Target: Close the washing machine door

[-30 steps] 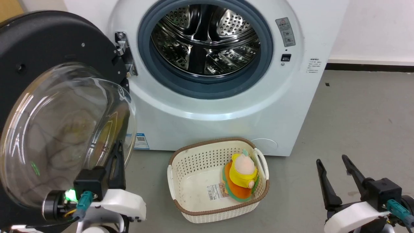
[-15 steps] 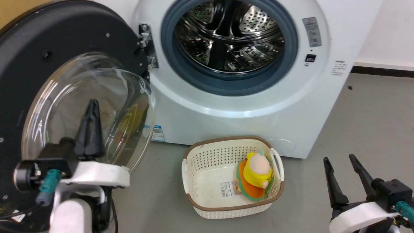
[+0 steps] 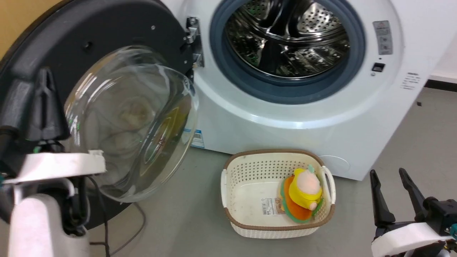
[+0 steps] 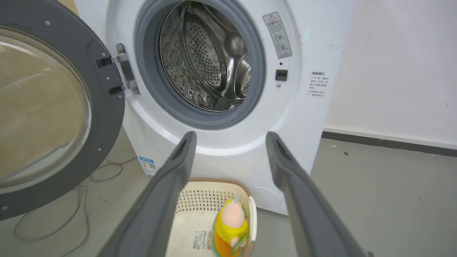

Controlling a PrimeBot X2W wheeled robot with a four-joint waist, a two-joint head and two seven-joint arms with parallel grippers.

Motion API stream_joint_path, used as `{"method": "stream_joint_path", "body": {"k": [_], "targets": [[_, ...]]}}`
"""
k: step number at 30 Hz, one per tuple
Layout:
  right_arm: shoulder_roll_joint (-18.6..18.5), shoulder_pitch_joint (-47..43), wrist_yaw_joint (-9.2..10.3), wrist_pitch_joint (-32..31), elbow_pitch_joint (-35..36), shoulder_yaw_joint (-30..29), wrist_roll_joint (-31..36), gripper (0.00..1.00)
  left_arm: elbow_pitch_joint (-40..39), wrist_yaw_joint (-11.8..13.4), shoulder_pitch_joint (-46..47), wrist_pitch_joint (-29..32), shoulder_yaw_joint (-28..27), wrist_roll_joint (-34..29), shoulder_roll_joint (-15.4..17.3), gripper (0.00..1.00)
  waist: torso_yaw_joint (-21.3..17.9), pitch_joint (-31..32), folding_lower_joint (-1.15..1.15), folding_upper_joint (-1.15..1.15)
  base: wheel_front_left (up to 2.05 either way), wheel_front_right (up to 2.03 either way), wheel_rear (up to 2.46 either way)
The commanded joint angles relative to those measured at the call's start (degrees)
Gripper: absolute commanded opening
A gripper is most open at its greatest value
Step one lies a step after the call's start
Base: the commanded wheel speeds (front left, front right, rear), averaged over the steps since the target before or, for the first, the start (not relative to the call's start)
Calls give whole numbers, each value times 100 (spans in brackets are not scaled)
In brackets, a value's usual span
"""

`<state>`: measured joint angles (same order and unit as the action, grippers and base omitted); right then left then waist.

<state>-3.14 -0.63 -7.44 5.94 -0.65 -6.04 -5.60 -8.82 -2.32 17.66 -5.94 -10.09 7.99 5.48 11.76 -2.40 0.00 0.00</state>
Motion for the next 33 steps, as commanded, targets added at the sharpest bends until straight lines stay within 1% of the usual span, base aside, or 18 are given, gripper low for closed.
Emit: {"method": "stream_joint_path", "body": {"k": [1, 11, 15, 20, 22, 24, 27, 30, 33], "targets": [[11, 115, -2, 59, -18, -43, -63, 100, -55, -42, 187, -58, -114, 106, 69, 0, 126, -20, 0, 0, 0, 0, 0], [13, 229, -2, 179, -85, -27, -128, 100, -131, -109, 539, -106, -834, 689, 375, 0, 457, -137, 0, 0, 0, 0, 0], [14, 271, -2, 227, -110, -38, -143, 100, 8, -114, 674, 25, -1201, 1107, 489, 0, 567, -188, 0, 0, 0, 0, 0], [15, 317, -3, 287, -131, -78, -159, 100, 376, -120, 837, 240, -1653, 1681, 644, 0, 697, -250, 0, 0, 0, 0, 0], [16, 331, -3, 311, -139, -95, -166, 100, 578, -102, 895, 384, -1795, 1910, 691, 0, 748, -270, 0, 0, 0, 0, 0], [16, 336, -3, 334, -145, -117, -174, 100, 788, -42, 1028, 555, -1964, 2269, 678, 0, 799, -286, 0, 0, 0, 0, 0], [17, 334, -3, 370, -150, -160, -183, 100, 1054, 0, 1077, 826, -2118, 2568, 747, 0, 874, -320, 0, 0, 0, 0, 0], [17, 334, -3, 406, -153, -205, -189, 100, 1404, 70, 1156, 1255, -2264, 3057, 714, 0, 952, -363, 0, 0, 0, 0, 0], [18, 345, -3, 442, -151, -252, -196, 100, 1686, -12, 1223, 1634, -2409, 3571, 684, 0, 1027, -412, 0, 0, 0, 0, 0]]}}
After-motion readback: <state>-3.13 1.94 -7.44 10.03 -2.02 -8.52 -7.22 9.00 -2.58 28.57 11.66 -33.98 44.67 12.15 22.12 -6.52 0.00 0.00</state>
